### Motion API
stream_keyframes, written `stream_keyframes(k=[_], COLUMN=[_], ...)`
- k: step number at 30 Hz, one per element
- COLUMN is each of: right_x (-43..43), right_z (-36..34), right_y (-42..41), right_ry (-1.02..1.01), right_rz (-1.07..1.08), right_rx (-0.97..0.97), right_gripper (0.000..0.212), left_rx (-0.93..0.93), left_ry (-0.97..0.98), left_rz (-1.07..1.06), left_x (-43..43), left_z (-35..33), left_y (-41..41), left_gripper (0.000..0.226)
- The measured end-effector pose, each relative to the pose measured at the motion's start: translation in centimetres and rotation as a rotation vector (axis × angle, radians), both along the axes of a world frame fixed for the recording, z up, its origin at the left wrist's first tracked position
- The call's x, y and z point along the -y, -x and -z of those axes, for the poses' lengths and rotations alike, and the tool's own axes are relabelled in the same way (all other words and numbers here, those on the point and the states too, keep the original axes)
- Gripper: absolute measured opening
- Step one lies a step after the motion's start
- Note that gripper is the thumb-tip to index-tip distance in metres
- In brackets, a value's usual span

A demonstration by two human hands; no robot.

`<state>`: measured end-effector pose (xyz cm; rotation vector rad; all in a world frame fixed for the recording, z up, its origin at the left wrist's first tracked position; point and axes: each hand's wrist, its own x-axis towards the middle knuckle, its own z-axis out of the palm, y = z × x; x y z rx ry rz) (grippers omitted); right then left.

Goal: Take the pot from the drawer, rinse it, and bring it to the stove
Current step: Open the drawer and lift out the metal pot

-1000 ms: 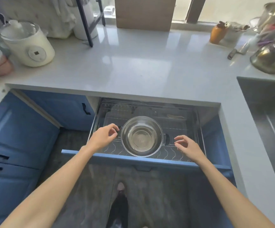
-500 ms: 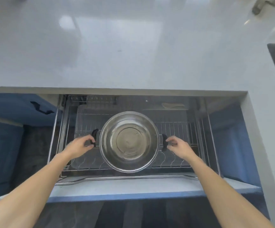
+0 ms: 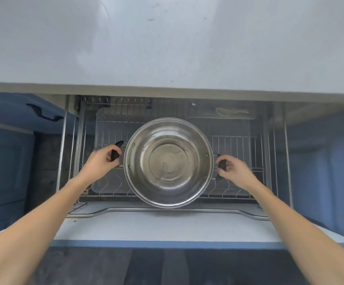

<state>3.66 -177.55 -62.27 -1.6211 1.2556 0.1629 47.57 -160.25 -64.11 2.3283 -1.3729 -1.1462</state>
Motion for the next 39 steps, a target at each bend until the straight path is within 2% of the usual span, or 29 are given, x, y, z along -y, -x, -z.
stream_keyframes(k=[4,8,12,15,17,20,28,33,39], right_x=[-1.1,-3.0,-4.0,-1.4,2.0,8.4,21.4,23.2,22.6], right_z=[-7.9,-18.3,-28.0,-33.4,-35.5,-34.9,-27.7,-25.5,-23.9], right_y=[2.0,4.1,5.5,4.1,2.1,-1.5,-9.1,-10.0,-10.4], right_ry=[0.054,0.151,0.154,0.2,0.257,0.344,0.33,0.345,0.36], right_rz=[0.049,0.066,0.09,0.134,0.154,0.17,0.157,0.166,0.249], right_rx=[0.072,0.127,0.21,0.286,0.337,0.328,0.196,0.15,0.101], right_gripper=[0.034,0.038,0.043,0.03,0.022,0.021,0.027,0.02,0.024], left_rx=[-0.063,-0.118,-0.163,-0.187,-0.227,-0.211,-0.152,-0.165,-0.149], left_ry=[0.102,0.229,0.347,0.422,0.457,0.52,0.522,0.51,0.462], left_rz=[-0.019,-0.064,-0.099,-0.09,-0.091,-0.093,-0.211,-0.19,-0.143], left_x=[-1.2,-3.5,-4.9,-2.3,1.6,8.7,22.2,24.9,25.8], left_z=[-8.2,-18.6,-28.0,-32.6,-34.4,-34.5,-27.9,-24.9,-23.4], left_y=[1.0,2.0,1.9,-0.1,-1.6,-3.3,-7.6,-9.5,-9.6], left_gripper=[0.027,0.031,0.032,0.05,0.048,0.023,0.02,0.021,0.019])
